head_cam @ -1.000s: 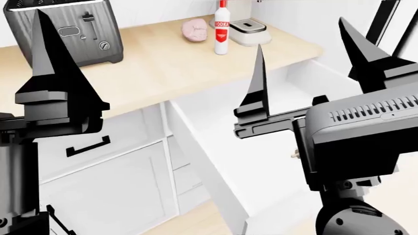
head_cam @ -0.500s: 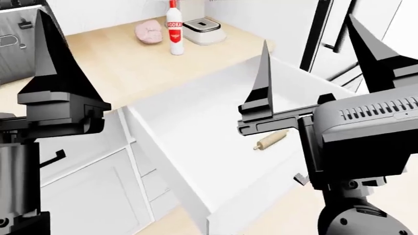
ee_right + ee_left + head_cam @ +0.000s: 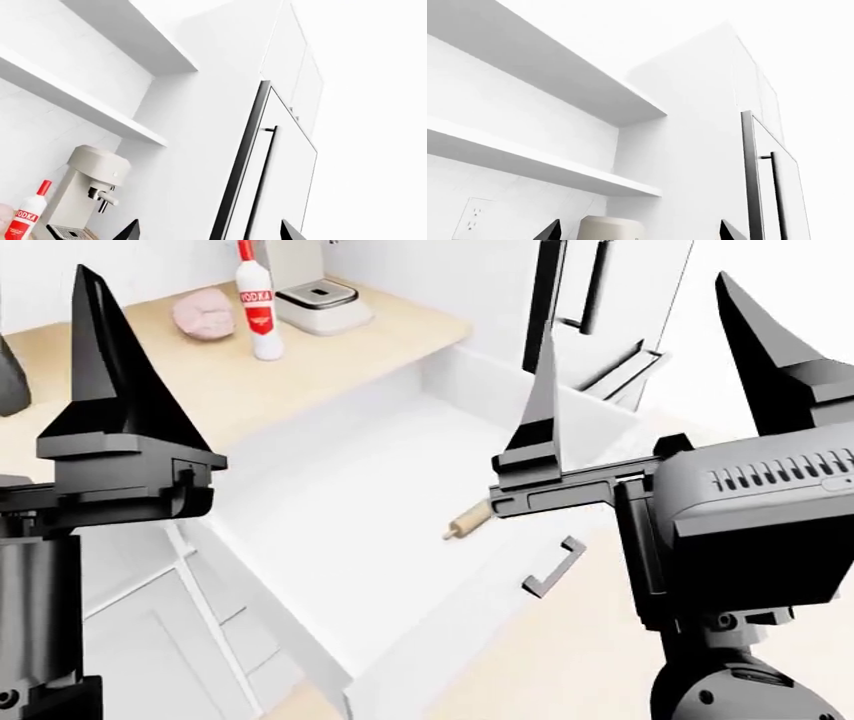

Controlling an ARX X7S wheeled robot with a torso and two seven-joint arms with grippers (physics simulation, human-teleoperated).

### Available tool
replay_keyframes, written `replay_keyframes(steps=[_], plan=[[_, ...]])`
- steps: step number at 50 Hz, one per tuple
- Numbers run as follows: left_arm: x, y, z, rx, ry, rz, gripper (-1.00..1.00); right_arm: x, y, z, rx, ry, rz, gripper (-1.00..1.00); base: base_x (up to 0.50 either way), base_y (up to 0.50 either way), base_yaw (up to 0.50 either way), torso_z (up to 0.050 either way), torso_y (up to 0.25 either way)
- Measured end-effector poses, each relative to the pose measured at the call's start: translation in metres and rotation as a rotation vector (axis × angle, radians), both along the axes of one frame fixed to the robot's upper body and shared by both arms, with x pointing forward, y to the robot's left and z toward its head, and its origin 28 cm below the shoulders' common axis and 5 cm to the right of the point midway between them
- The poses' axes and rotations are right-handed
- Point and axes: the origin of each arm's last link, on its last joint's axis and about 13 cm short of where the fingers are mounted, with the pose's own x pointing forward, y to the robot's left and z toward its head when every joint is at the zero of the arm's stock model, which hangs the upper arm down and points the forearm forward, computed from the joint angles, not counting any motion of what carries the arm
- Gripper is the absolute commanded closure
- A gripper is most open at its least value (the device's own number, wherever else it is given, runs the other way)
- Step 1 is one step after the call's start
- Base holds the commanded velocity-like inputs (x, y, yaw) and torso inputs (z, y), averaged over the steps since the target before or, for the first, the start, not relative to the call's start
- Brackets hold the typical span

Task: Close the right drawer.

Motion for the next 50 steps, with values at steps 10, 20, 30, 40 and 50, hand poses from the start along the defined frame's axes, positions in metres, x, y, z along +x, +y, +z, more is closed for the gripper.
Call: replay_keyframes(steps=[10, 20, 30, 40, 50], plan=[[0.0002, 0.0000, 0.0006, -0.001, -0.002, 0.000, -1.00, 0.0005, 0.0007, 0.0017, 0.011, -0.006, 0.011, -1.00, 0.00, 0.00, -0.50, 0.000, 0.002], [0.0001, -0.0002, 0.0006, -0.001, -0.002, -0.001, -1.00, 0.0009, 0.0004, 0.0026, 0.028, -0.015, 0.012, -1.00, 0.00, 0.00, -0.28, 0.000, 0.000], [-0.0002, -0.0001, 0.0000, -0.001, -0.002, 0.000, -1.00, 0.0013, 0.0011, 0.0019, 0.040, -0.011, 0.012, -1.00, 0.00, 0.00, 0.00, 0.000, 0.000], [-0.0007, 0.0001, -0.0007, -0.001, -0.002, 0.001, -1.00, 0.0012, 0.0017, 0.0016, 0.054, -0.019, 0.004, -1.00, 0.00, 0.00, 0.00, 0.000, 0.000], [-0.0009, 0.0000, -0.0011, 0.000, -0.002, 0.002, -1.00, 0.0011, 0.0017, 0.0017, 0.059, -0.024, -0.005, -1.00, 0.02, 0.01, 0.00, 0.000, 0.000]])
